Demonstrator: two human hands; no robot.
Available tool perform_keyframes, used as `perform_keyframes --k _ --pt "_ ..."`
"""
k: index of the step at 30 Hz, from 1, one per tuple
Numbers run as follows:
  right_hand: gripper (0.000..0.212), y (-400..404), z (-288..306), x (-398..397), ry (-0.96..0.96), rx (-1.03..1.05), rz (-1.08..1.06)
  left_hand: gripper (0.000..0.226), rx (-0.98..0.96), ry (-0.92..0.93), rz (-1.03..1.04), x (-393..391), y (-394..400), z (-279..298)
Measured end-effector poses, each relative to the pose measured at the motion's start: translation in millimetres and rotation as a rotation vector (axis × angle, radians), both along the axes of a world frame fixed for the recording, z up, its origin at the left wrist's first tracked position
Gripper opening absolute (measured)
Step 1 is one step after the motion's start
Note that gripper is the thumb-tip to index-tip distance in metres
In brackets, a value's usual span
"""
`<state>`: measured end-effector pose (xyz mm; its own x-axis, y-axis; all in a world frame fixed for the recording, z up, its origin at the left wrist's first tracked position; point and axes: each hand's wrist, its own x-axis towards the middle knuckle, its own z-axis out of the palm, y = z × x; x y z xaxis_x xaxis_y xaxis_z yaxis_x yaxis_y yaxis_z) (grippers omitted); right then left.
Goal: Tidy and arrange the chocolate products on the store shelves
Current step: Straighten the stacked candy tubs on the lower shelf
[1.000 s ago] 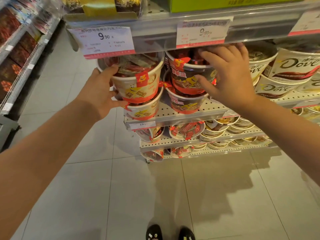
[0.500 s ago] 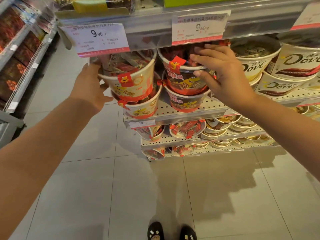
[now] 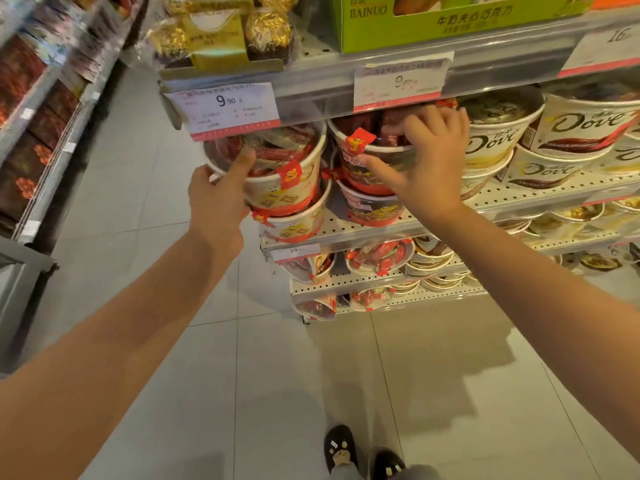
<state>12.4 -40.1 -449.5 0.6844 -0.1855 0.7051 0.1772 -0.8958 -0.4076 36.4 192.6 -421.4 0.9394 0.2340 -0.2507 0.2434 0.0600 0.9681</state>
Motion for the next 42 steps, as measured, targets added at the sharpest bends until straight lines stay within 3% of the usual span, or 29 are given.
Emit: perform_keyframes --k 3,7,12,14,18,23,27,32,36,39,42 --pt "0.045 2.6 -5.6 1.0 -0.07 -0.035 -0.105 0.063 0.132 -0.229 0.04 -27.0 -13.8 -11.2" --pt "0.045 1.0 -14.9 2.0 -0.173 -0.062 -0.114 0.062 0.222 -0.394 0.044 -39.0 -21.4 -32.1" --pt "0.041 -5.0 -40.1 -9.5 -0.439 -0.142 0.036 0.062 0.329 -0.631 0.029 -37.4 -23.3 -66.5" --pt "0.037 -5.0 -72.2 -18.8 -0.548 -0.189 0.147 0.065 0.462 -0.821 0.017 -46.0 -20.4 -102.3" --pt "0.024 -9.9 -159.5 -25.6 -0.55 -0.234 0.395 0.059 0.816 -1.214 -0.062 -45.0 -11.2 -208.4" --pt "0.017 -32.6 -253.8 -22.9 -0.355 -0.201 0.383 0.037 0.997 -1.386 -0.083 -26.4 -2.5 -296.5" --pt "0.036 -57.4 -305.2 -26.1 -0.177 -0.162 0.232 0.028 1.207 -1.285 -0.182 -9.9 2.6 -334.3" --pt "0.051 -65.9 -319.6 -32.8 0.047 0.082 0.039 0.038 1.204 -0.792 -0.233 -5.2 -6.1 -353.7" --pt "0.058 -61.2 -312.9 -28.0 0.13 0.221 0.031 0.033 1.284 -0.721 -0.184 -4.9 -9.6 -350.5" --pt "0.047 -62.9 -305.9 -21.8 0.158 0.086 -0.014 0.034 1.488 -0.661 -0.202 -1.6 -6.4 -349.5" --pt "0.032 -64.9 -299.1 -20.1 0.204 -0.003 -0.034 0.023 1.492 -0.698 -0.231 -3.3 -4.1 -345.7"
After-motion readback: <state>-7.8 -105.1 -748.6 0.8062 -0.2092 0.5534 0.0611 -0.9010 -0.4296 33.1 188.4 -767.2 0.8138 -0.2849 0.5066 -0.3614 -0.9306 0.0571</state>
